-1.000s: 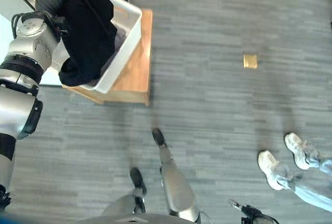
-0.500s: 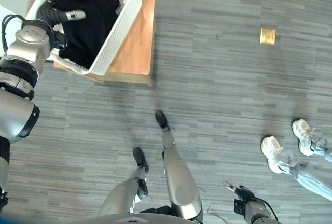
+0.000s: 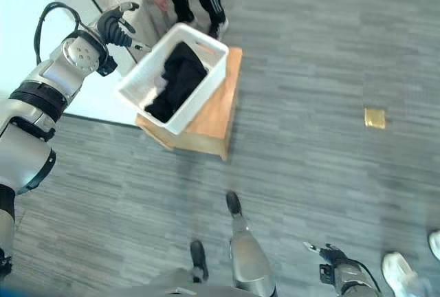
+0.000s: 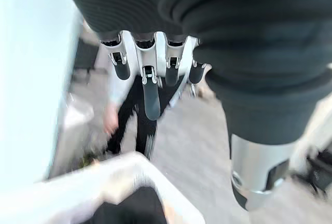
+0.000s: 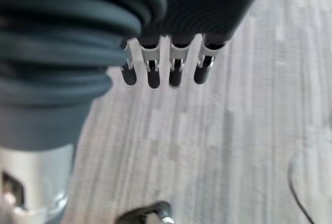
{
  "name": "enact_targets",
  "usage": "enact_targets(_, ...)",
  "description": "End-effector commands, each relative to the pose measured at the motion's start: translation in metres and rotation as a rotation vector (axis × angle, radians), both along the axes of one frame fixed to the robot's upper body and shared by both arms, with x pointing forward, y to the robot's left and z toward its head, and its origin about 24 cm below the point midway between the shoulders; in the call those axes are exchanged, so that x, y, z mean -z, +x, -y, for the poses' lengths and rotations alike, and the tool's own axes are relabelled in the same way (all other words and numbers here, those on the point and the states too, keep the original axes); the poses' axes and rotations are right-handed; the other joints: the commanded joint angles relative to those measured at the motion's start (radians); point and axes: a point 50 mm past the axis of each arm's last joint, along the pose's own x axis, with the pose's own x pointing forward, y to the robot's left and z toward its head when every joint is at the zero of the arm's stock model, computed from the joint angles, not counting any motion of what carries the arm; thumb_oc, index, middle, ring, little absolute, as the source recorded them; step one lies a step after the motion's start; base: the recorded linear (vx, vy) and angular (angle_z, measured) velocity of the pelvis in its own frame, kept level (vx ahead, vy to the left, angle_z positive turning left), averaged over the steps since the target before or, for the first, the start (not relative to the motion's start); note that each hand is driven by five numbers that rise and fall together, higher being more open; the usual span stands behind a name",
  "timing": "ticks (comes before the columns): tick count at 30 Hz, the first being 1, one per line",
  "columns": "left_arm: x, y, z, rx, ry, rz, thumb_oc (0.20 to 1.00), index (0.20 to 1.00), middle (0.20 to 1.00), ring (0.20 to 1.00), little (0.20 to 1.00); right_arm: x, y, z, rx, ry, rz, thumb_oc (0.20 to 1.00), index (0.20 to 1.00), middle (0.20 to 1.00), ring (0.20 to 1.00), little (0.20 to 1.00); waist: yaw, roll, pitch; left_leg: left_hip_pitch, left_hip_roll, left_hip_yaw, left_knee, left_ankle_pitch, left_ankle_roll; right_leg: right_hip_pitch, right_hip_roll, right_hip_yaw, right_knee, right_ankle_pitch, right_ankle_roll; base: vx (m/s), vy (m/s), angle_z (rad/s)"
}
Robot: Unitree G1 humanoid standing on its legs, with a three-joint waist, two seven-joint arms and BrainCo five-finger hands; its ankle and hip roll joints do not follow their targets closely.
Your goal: Pick up bed clothes into laundry basket.
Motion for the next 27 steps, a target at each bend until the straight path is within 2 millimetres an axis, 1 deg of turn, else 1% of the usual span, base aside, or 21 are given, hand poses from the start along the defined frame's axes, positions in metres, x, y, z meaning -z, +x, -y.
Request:
enact_targets(1, -0.022, -0.014, -0.038, -0.030, -0.243, 0.150, 1.000, 1.000, 1.000, 1.000, 1.000, -0.001, -0.040, 0.016, 0.043, -0.041, -0.093, 1.000, 1.000, 1.000, 1.000, 1.000, 0.003, 0.006, -0.027, -0.087, -0.008, -0.025, 0.011, 0.094, 0.004, 0.127, -0.039, 0.000, 0.014, -0.154, 0.104, 0.05, -0.055, 0.26)
enact_targets(2, 0.003, -0.034, -0.036, 0.136, -0.441, 0.193, 1.000, 1.000, 1.000, 1.000, 1.000, -0.002, -0.027, 0.013, 0.107, -0.021, 0.021, 1.000, 1.000, 1.000, 1.000, 1.000, 0.034, -0.001, -0.042, -0.065, -0.012, -0.043, 0.011, 0.090, 0.008, 0.158, -0.046, -0.015, 0.014, -0.163, 0.102, 0.06, -0.054, 0.06)
enact_targets(3, 0.040, -0.055, -0.033, 0.244, -0.561, 0.142, 1.000, 1.000, 1.000, 1.000, 1.000, -0.013, 0.000, 0.018, 0.142, -0.025, 0.165, 1.000, 1.000, 1.000, 1.000, 1.000, 0.060, -0.010, -0.060, -0.053, -0.014, -0.052, 0.011, 0.086, 0.010, 0.178, -0.048, -0.021, 0.014, -0.171, 0.098, 0.09, -0.049, 0.13)
enact_targets(4, 0.100, -0.089, -0.041, 0.272, -0.757, 0.031, 1.000, 1.000, 1.000, 1.000, 1.000, -0.028, 0.016, 0.029, 0.212, -0.040, 0.322, 1.000, 1.000, 1.000, 1.000, 1.000, 0.084, -0.023, -0.076, -0.037, -0.017, -0.059, 0.011, 0.078, 0.012, 0.196, -0.051, -0.027, 0.014, -0.180, 0.096, 0.08, -0.024, 0.25)
enact_targets(5, 0.122, -0.103, -0.040, 0.272, -0.821, -0.019, 1.000, 1.000, 1.000, 1.000, 1.000, -0.033, 0.019, 0.034, 0.211, -0.049, 0.353, 1.000, 1.000, 1.000, 1.000, 1.000, 0.089, -0.029, -0.085, -0.038, -0.018, -0.059, 0.011, 0.078, 0.013, 0.196, -0.051, -0.027, 0.014, -0.179, 0.095, 0.07, -0.007, 0.15)
enact_targets(7, 0.187, -0.140, -0.037, 0.211, -1.071, -0.163, 1.000, 1.000, 1.000, 1.000, 1.000, -0.049, 0.037, 0.039, 0.182, -0.065, 0.462, 1.000, 1.000, 1.000, 1.000, 1.000, 0.102, -0.036, -0.104, -0.028, -0.019, -0.055, 0.011, 0.069, 0.019, 0.205, -0.051, -0.022, 0.014, -0.185, 0.094, 0.05, 0.013, 0.25)
enact_targets(8, 0.204, -0.156, -0.041, 0.176, -1.112, -0.198, 1.000, 1.000, 1.000, 1.000, 1.000, -0.052, 0.037, 0.041, 0.172, -0.075, 0.483, 1.000, 1.000, 1.000, 1.000, 1.000, 0.105, -0.039, -0.111, -0.028, -0.020, -0.053, 0.011, 0.067, 0.022, 0.206, -0.051, -0.020, 0.014, -0.185, 0.094, 0.04, 0.009, 0.36)
enact_targets(9, 0.229, -0.172, -0.052, 0.059, -1.197, -0.229, 1.000, 1.000, 1.000, 1.000, 1.000, -0.078, 0.027, 0.072, 0.218, -0.116, 0.539, 1.000, 1.000, 1.000, 1.000, 1.000, 0.106, -0.046, -0.119, -0.025, -0.020, -0.052, 0.011, 0.066, 0.024, 0.208, -0.051, -0.019, 0.014, -0.186, 0.094, 0.03, 0.000, 0.15)
enact_targets(10, 0.250, -0.191, -0.053, 0.008, -1.220, -0.294, 1.000, 1.000, 1.000, 1.000, 1.000, -0.090, 0.030, 0.073, 0.175, -0.132, 0.624, 1.000, 1.000, 1.000, 1.000, 1.000, 0.103, -0.051, -0.121, -0.023, -0.021, -0.048, 0.011, 0.065, 0.026, 0.209, -0.051, -0.015, 0.014, -0.184, 0.094, 0.02, -0.001, 0.08)
enact_targets(11, 0.270, -0.210, -0.050, -0.072, -1.316, -0.320, 1.000, 1.000, 1.000, 1.000, 1.000, -0.093, 0.017, 0.078, 0.232, -0.134, 0.651, 1.000, 1.000, 1.000, 1.000, 1.000, 0.098, -0.055, -0.123, -0.022, -0.022, -0.046, 0.011, 0.062, 0.028, 0.210, -0.052, -0.014, 0.014, -0.184, 0.094, -0.01, 0.018, 0.08)
enact_targets(12, 0.286, -0.223, -0.044, -0.122, -1.357, -0.343, 1.000, 1.000, 1.000, 1.000, 1.000, -0.048, -0.029, 0.045, 0.299, -0.022, 0.526, 1.000, 1.000, 1.000, 1.000, 1.000, 0.088, -0.052, -0.120, -0.015, -0.023, -0.038, 0.011, 0.058, 0.032, 0.214, -0.050, -0.002, 0.014, -0.183, 0.094, -0.01, 0.038, 0.11)
enact_targets(13, 0.300, -0.240, -0.041, -0.173, -1.390, -0.376, 1.000, 1.000, 1.000, 1.000, 1.000, -0.037, -0.028, 0.024, 0.245, -0.009, 0.514, 1.000, 1.000, 1.000, 1.000, 1.000, 0.084, -0.050, -0.120, -0.012, -0.024, -0.033, 0.011, 0.058, 0.036, 0.215, -0.049, 0.005, 0.014, -0.179, 0.093, -0.02, 0.058, 0.21)
enact_targets(14, 0.321, -0.257, -0.038, -0.270, -1.471, -0.429, 1.000, 1.000, 1.000, 1.000, 1.000, -0.033, -0.019, -0.001, 0.167, 0.056, 0.541, 1.000, 1.000, 1.000, 1.000, 1.000, 0.081, -0.050, -0.118, -0.007, -0.025, -0.032, 0.011, 0.055, 0.040, 0.219, -0.050, 0.007, 0.017, -0.180, 0.092, -0.02, 0.046, 0.20)
enact_targets(15, 0.328, -0.264, -0.035, -0.293, -1.518, -0.440, 1.000, 1.000, 1.000, 1.000, 1.000, -0.031, -0.023, -0.004, 0.157, 0.066, 0.525, 1.000, 1.000, 1.000, 1.000, 1.000, 0.084, -0.051, -0.120, -0.005, -0.027, -0.036, 0.011, 0.055, 0.043, 0.221, -0.050, 0.008, 0.022, -0.183, 0.092, -0.02, 0.031, -0.12)
enact_targets(16, 0.341, -0.279, -0.029, -0.368, -1.566, -0.462, 1.000, 1.000, 1.000, 1.000, 1.000, -0.029, -0.018, -0.019, 0.115, 0.109, 0.540, 1.000, 1.000, 1.000, 1.000, 1.000, 0.088, -0.052, -0.121, -0.001, -0.028, -0.043, 0.011, 0.055, 0.047, 0.223, -0.051, 0.007, 0.027, -0.187, 0.089, -0.02, 0.009, -0.54)
enact_targets(18, 0.352, -0.287, -0.011, -0.382, -1.607, -0.531, 1.000, 1.000, 1.000, 1.000, 1.000, -0.026, -0.017, -0.033, 0.116, 0.159, 0.560, 1.000, 1.000, 1.000, 1.000, 1.000, 0.091, -0.057, -0.125, 0.000, -0.029, -0.048, 0.011, 0.056, 0.049, 0.227, -0.050, 0.004, 0.028, -0.192, 0.085, -0.02, -0.006, -0.61)
enact_targets(19, 0.357, -0.291, -0.006, -0.391, -1.600, -0.566, 1.000, 1.000, 1.000, 1.000, 1.000, -0.026, -0.011, -0.043, 0.095, 0.191, 0.582, 1.000, 1.000, 1.000, 1.000, 1.000, 0.092, -0.058, -0.128, 0.002, -0.029, -0.051, 0.011, 0.057, 0.051, 0.230, -0.050, 0.003, 0.029, -0.194, 0.085, -0.02, -0.017, -0.24)
enact_targets(22, 0.360, -0.289, 0.008, -0.393, -1.600, -0.604, 1.000, 1.000, 1.000, 1.000, 1.000, -0.029, 0.005, -0.063, 0.021, 0.241, 0.613, 1.000, 1.000, 1.000, 1.000, 1.000, 0.106, -0.064, -0.135, 0.005, -0.031, -0.061, 0.011, 0.060, 0.054, 0.234, -0.052, -0.010, 0.038, -0.202, 0.085, -0.03, -0.020, 0.02)
enact_targets(23, 0.360, -0.289, 0.008, -0.394, -1.600, -0.604, 1.000, 1.000, 1.000, 1.000, 1.000, -0.029, 0.005, -0.063, 0.021, 0.241, 0.613, 1.000, 1.000, 1.000, 1.000, 1.000, 0.105, -0.064, -0.135, 0.005, -0.031, -0.061, 0.011, 0.060, 0.054, 0.235, -0.052, -0.010, 0.038, -0.202, 0.085, -0.02, -0.017, 0.09)
enact_targets(24, 0.356, -0.283, 0.005, -0.364, -1.534, -0.602, 1.000, 1.000, 1.000, 1.000, 1.000, -0.030, 0.007, -0.067, -0.010, 0.247, 0.611, 1.000, 1.000, 1.000, 1.000, 1.000, 0.109, -0.067, -0.136, 0.005, -0.031, -0.065, 0.011, 0.060, 0.054, 0.237, -0.054, -0.013, 0.043, -0.207, 0.084, -0.02, -0.016, 0.15)
enact_targets(27, 0.354, -0.279, 0.003, -0.363, -1.527, -0.587, 1.000, 1.000, 1.000, 1.000, 1.000, -0.032, 0.008, -0.069, -0.033, 0.252, 0.612, 1.000, 1.000, 1.000, 1.000, 1.000, 0.112, -0.070, -0.134, 0.006, -0.031, -0.070, 0.011, 0.060, 0.054, 0.235, -0.055, -0.011, 0.051, -0.210, 0.084, -0.02, -0.015, 0.14)
